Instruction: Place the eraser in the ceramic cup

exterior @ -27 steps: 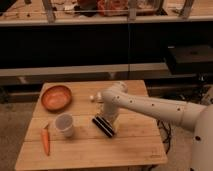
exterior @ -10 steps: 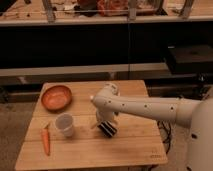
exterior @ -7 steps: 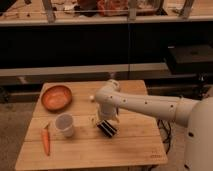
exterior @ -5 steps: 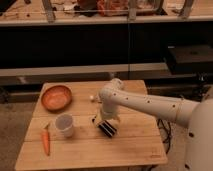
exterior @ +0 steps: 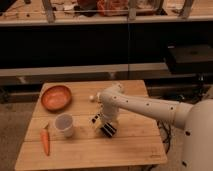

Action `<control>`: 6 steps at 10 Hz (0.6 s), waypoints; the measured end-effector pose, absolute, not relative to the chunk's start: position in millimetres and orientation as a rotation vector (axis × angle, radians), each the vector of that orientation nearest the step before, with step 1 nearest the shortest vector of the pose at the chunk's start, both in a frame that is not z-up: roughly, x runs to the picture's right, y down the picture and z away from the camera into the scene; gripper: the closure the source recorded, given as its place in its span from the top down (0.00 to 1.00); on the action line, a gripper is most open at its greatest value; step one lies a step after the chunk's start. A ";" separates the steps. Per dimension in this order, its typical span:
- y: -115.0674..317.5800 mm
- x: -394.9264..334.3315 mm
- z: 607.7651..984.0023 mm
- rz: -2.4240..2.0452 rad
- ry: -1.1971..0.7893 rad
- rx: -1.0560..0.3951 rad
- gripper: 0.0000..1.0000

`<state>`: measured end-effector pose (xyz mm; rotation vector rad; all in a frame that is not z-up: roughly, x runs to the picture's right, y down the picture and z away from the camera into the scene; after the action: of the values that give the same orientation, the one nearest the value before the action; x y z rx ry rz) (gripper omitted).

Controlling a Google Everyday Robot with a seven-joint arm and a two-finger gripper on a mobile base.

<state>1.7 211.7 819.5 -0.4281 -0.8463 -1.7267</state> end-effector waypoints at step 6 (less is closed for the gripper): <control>215.2 -1.8 826.7 -1.706 -0.799 -0.419 0.42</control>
<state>-1.8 215.2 826.7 -0.4191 -0.7986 -1.7058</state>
